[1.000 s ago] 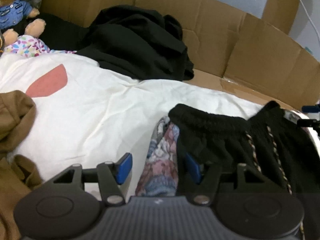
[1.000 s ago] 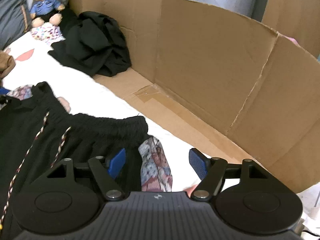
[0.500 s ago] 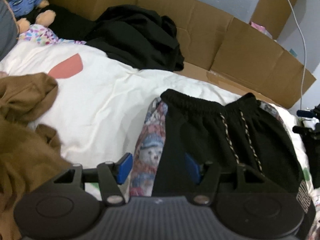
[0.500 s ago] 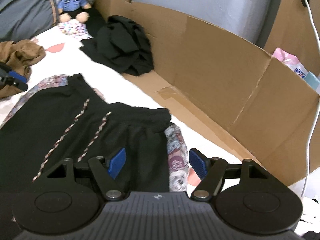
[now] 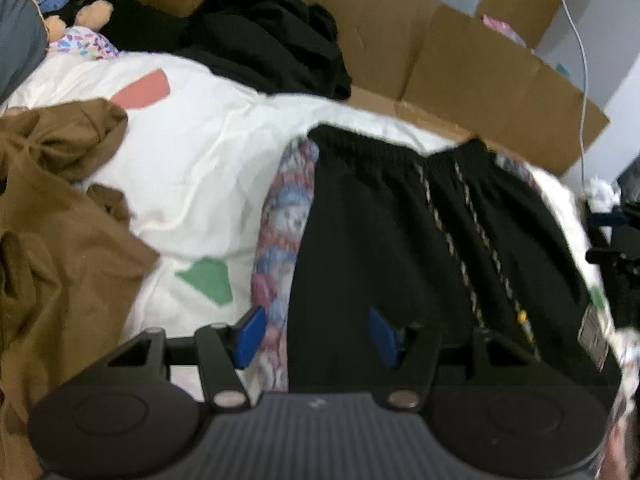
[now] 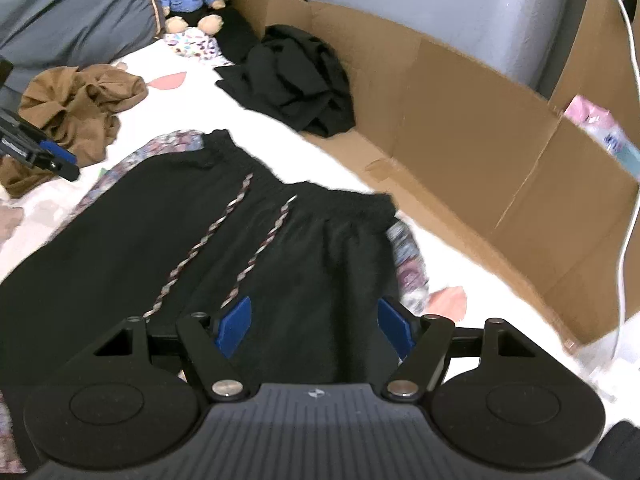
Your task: Fold clothes
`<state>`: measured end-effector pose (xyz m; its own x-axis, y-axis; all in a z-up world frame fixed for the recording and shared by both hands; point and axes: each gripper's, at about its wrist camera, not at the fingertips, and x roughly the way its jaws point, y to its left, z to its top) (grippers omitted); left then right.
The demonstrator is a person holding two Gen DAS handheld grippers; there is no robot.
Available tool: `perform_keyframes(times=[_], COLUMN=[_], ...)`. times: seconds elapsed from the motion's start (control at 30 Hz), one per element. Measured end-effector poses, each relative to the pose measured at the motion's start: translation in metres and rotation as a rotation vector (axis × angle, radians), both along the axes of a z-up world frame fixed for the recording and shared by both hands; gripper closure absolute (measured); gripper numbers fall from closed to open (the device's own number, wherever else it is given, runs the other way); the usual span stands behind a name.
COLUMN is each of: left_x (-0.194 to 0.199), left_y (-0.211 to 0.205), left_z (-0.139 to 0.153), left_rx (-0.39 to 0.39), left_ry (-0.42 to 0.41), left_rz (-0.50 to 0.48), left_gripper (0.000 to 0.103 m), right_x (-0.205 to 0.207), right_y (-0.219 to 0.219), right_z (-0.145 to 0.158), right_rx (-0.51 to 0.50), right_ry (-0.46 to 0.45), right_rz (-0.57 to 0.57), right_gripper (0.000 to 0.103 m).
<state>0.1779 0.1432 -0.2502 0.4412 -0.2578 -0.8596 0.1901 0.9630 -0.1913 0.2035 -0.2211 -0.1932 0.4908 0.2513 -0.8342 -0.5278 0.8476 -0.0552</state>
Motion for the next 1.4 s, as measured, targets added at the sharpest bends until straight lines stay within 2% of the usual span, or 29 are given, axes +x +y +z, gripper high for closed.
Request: perform_keyframes(times=[0.17, 0.27, 0.3, 0.33, 0.37, 0.4, 0.63, 0.73, 0.9, 0.97, 1.0, 1.03, 1.1, 1.13, 1.2, 1.3, 1.4], left_x=[-0.023, -0.039, -0.045, -0.050, -0.052, -0.056, -0.073, -0.077, -0.082, -0.082, -0.081, -0.080, -0.077, -0.075, -0.074, -0.075, -0.080], left_y=[0.006, 0.009, 0.010, 0.010, 0.010, 0.010, 0.017, 0.014, -0.002, -0.006, -0.007, -0.006, -0.005, -0.005, -0.007, -0.013, -0.011], left_z=[-0.013, -0.022, -0.027, -0.032, -0.034, -0.037, -0.048, -0.055, -0.064, -0.065, -0.065, -0.065, -0.064, -0.063, -0.060, -0.054, -0.042], left_rx=[0.001, 0.006, 0.010, 0.011, 0.008, 0.001, -0.078, -0.125, -0.125, -0.116, -0.113, -0.113, -0.120, -0.131, -0.171, -0.226, -0.235], left_ry=[0.041, 0.072, 0.092, 0.114, 0.127, 0.142, 0.204, 0.237, 0.258, 0.258, 0.258, 0.260, 0.267, 0.268, 0.265, 0.260, 0.233], left_rz=[-0.015, -0.021, -0.019, -0.026, -0.035, -0.050, 0.008, 0.047, 0.023, 0.021, 0.019, 0.019, 0.021, 0.019, 0.006, -0.035, -0.070], left_gripper=[0.045, 0.046, 0.054, 0.066, 0.072, 0.078, 0.080, 0.092, 0.096, 0.096, 0.096, 0.096, 0.097, 0.102, 0.103, 0.102, 0.094], right_x=[-0.032, -0.051, -0.056, -0.062, -0.067, -0.071, -0.100, -0.111, -0.115, -0.117, -0.117, -0.118, -0.116, -0.114, -0.107, -0.098, -0.094], right_y=[0.003, -0.007, -0.010, -0.011, -0.013, -0.016, -0.046, -0.066, -0.080, -0.085, -0.087, -0.088, -0.090, -0.092, -0.096, -0.101, -0.099], right_z=[-0.030, -0.048, -0.050, -0.052, -0.051, -0.050, -0.042, -0.046, -0.064, -0.069, -0.071, -0.072, -0.072, -0.071, -0.069, -0.066, -0.063], right_rx=[-0.024, -0.043, -0.050, -0.063, -0.075, -0.080, -0.083, -0.097, -0.116, -0.098, -0.085, -0.071, -0.097, -0.103, -0.117, -0.163, -0.186], right_ry=[0.085, 0.131, 0.139, 0.140, 0.133, 0.126, 0.136, 0.152, 0.216, 0.242, 0.256, 0.270, 0.268, 0.272, 0.276, 0.259, 0.255], right_rz=[0.090, 0.084, 0.087, 0.093, 0.096, 0.090, 0.004, -0.065, -0.153, -0.169, -0.162, -0.156, -0.136, -0.132, -0.140, -0.164, -0.178], right_gripper=[0.028, 0.028, 0.029, 0.028, 0.029, 0.029, 0.029, 0.029, 0.029, 0.042, 0.066, 0.083, 0.091, 0.094, 0.096, 0.096, 0.092])
